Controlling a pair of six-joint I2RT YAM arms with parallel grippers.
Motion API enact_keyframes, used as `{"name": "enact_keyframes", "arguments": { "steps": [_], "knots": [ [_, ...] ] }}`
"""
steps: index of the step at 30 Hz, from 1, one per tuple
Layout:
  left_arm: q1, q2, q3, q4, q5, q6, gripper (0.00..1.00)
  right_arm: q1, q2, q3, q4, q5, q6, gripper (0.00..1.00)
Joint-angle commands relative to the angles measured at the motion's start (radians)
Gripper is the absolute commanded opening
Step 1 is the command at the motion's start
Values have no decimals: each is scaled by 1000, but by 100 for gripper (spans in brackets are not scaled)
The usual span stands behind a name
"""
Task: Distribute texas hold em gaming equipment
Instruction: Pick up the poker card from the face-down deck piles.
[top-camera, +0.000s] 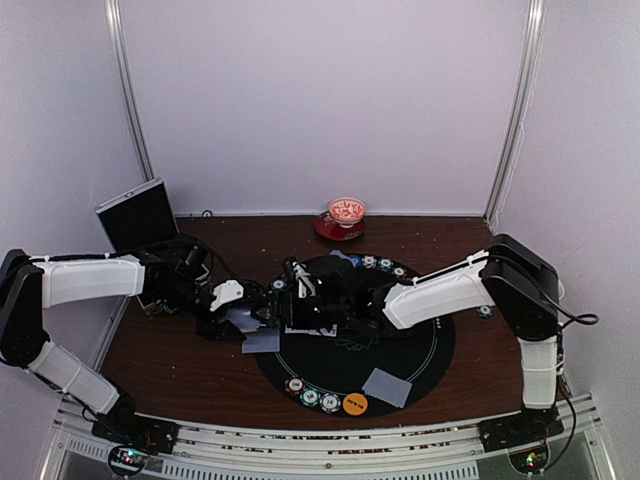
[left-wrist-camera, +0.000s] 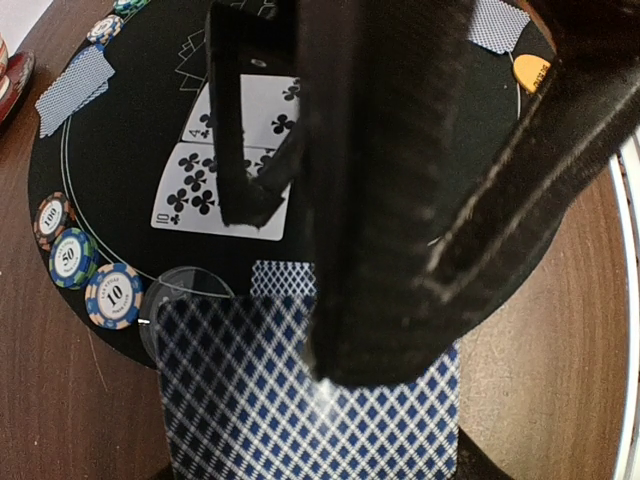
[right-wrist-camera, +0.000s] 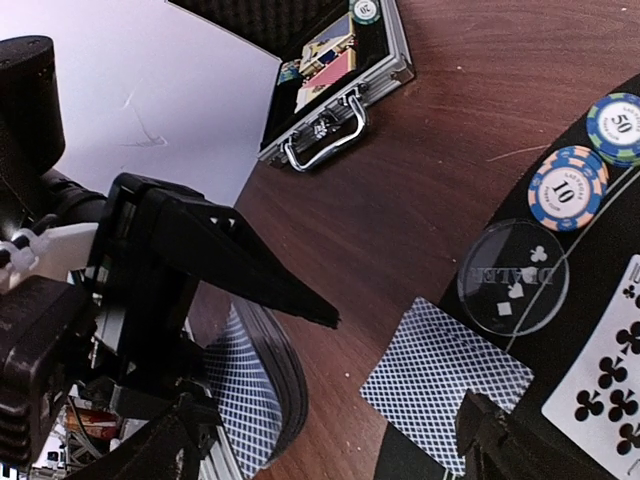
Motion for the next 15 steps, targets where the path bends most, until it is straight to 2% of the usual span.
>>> {"name": "enact_keyframes", "arguments": {
  "steps": [1,15],
  "knots": [
    [5,-23,-2,8,27,11,58,1,48,42,95,-54,62,89],
    [5,-19,-4,7,28,13,58,6,153,144,49,-46,91,78]
  ]
}}
